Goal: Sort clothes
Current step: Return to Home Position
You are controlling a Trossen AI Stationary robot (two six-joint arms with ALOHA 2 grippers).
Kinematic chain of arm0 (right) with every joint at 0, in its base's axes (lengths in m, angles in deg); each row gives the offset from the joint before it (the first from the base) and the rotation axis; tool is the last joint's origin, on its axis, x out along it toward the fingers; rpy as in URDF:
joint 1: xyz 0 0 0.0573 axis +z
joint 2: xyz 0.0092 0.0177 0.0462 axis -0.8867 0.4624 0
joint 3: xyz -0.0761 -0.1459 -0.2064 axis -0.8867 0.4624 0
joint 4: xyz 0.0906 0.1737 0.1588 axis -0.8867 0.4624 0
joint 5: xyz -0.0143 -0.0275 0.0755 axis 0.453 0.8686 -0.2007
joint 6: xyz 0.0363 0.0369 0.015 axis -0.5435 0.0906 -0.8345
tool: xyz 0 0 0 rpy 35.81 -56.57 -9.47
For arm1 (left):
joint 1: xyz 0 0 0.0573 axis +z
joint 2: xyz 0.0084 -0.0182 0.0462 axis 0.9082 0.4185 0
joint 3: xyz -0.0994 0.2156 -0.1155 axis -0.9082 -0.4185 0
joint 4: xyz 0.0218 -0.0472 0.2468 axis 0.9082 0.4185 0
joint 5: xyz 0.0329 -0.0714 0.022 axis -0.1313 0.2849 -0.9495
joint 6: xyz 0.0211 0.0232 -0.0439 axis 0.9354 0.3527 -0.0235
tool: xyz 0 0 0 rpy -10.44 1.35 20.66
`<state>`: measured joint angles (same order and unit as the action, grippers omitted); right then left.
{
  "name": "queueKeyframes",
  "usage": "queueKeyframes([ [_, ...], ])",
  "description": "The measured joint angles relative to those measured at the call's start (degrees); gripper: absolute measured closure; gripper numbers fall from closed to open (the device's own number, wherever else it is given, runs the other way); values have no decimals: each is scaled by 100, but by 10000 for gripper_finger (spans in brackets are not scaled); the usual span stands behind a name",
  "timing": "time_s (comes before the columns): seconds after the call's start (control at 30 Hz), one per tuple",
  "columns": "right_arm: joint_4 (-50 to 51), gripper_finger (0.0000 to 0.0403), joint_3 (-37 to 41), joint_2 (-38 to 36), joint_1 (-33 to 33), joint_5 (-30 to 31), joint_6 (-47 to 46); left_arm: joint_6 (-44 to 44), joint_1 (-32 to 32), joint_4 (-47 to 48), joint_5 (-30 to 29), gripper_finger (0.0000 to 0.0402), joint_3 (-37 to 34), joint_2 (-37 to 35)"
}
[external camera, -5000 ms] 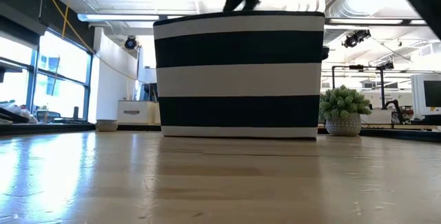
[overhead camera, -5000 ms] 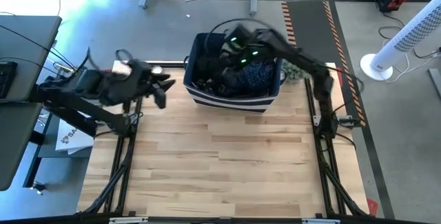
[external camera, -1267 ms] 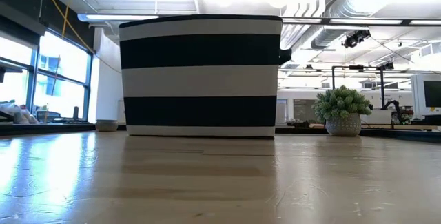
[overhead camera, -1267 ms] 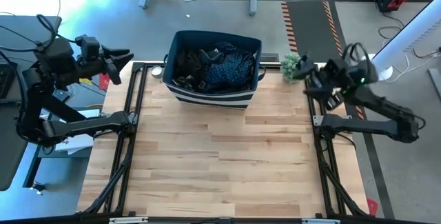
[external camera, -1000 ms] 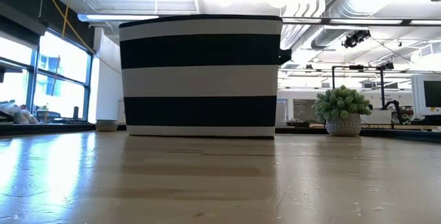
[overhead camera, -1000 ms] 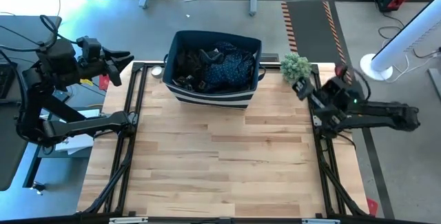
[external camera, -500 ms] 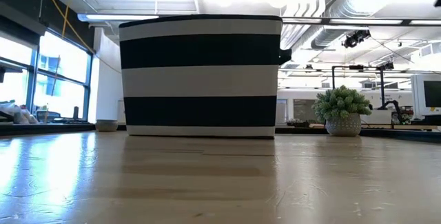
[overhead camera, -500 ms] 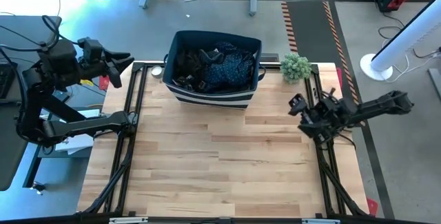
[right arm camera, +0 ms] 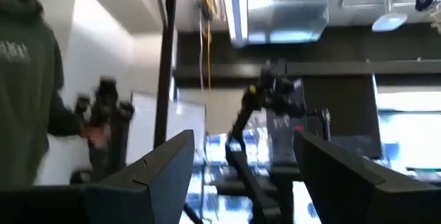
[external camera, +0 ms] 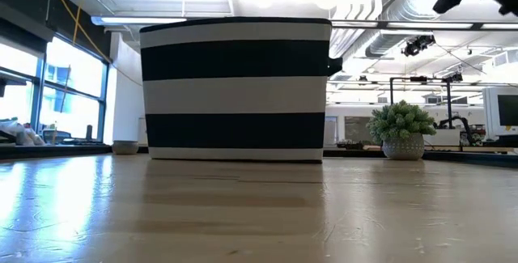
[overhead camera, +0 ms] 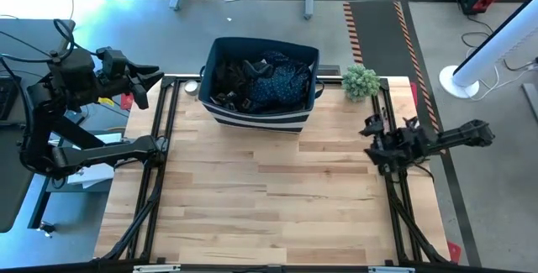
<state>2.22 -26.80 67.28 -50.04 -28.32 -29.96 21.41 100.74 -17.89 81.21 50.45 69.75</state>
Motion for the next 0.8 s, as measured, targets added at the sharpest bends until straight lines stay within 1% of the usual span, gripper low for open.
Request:
queueKeyframes([
  [0.13,549,156,10,-174,1,16,199,-2,-1,0,-2,271,0,0],
  [0.27,750,156,10,-433,-1,160,161,-13,-2,2,-7,271,0,0],
  [0.37,1233,156,10,-755,-1,568,-108,-11,-2,0,-9,271,0,0],
  [0.5,2395,156,10,-1247,-3,1271,-567,-9,-1,1,-11,271,0,0],
  [0.6,2920,156,10,-1582,-1,1355,-317,-11,0,9,-11,271,0,0],
  [0.7,3075,156,10,-1571,-1,1463,79,-13,0,17,19,271,0,0],
  [0.8,3375,156,10,-1566,-1,1987,-80,-81,0,32,68,271,0,0],
])
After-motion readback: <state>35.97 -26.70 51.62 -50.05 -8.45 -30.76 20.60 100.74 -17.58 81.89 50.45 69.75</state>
